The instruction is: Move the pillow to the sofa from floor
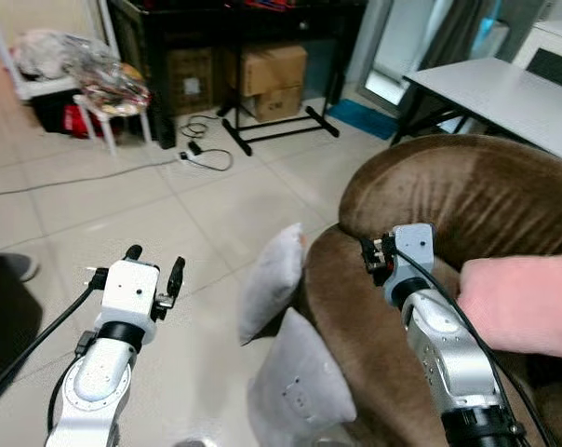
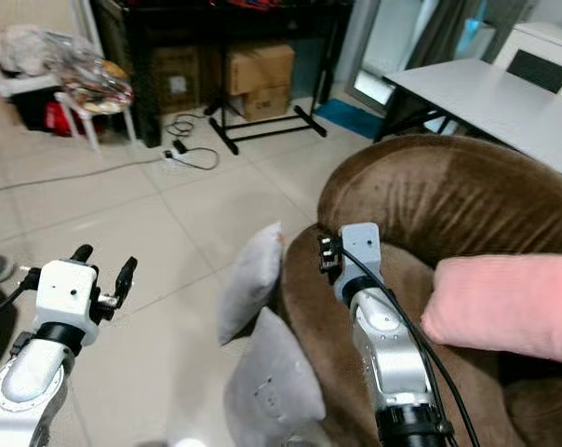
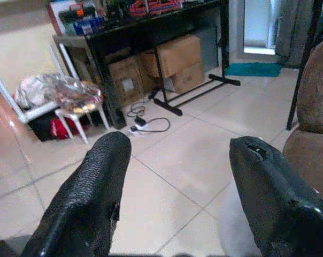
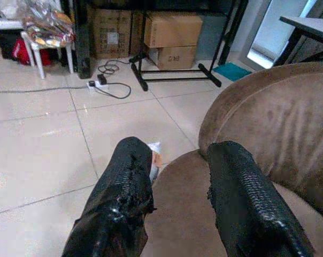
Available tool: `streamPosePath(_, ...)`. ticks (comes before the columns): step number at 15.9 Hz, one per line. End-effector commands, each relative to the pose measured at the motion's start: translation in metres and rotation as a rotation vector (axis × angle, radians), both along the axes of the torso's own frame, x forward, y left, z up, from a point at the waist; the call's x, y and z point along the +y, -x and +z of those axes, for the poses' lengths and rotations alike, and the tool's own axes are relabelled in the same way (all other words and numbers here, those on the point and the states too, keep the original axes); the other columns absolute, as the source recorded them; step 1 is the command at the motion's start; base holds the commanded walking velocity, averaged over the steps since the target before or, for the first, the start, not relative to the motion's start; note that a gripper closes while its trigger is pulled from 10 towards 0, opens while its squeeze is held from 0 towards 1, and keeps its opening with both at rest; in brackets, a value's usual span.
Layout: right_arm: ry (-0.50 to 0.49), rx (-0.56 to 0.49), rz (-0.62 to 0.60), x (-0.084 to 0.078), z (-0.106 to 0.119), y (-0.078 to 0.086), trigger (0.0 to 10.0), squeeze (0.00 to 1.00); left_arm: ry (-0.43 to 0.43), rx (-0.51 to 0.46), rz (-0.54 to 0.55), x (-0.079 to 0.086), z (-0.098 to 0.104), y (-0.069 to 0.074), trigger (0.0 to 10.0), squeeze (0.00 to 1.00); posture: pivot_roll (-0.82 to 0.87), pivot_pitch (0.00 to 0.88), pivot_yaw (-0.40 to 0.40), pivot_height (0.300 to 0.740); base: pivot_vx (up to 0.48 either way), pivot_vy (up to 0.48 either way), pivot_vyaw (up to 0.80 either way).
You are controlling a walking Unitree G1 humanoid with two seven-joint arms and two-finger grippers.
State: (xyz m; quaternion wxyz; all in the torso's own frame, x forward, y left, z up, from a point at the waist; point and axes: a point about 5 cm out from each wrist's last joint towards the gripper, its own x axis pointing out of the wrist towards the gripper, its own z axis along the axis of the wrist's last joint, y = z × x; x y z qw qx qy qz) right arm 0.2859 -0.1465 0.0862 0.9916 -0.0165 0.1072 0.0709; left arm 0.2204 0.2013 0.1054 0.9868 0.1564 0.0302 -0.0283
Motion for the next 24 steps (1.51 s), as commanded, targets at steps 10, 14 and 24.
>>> streamPosePath(10,0.0,-0.024,-0.034,-0.005,0.002,-0.001,10.0,0.0,-0.006,-0.015,-0.05,0.001,0.003,-0.009,10.0,0.0,0.04,0.0,-0.004,0.555,0.0,0.0,0.0)
streamPosePath(14,0.031,-0.001,0.03,-0.001,0.005,-0.005,10.0,0.0,0.003,-0.035,-0.031,0.0,0.001,-0.012,10.0,0.0,0.01,0.0,-0.039,0.555,0.0,0.0,0.0)
streamPosePath(24,0.024,-0.007,0.046,0.009,0.008,0.002,10.0,0.0,0.056,-0.085,0.037,0.003,0.009,-0.005,10.0,0.0,0.02,0.0,-0.078,0.555,0.0,0.0,0.0)
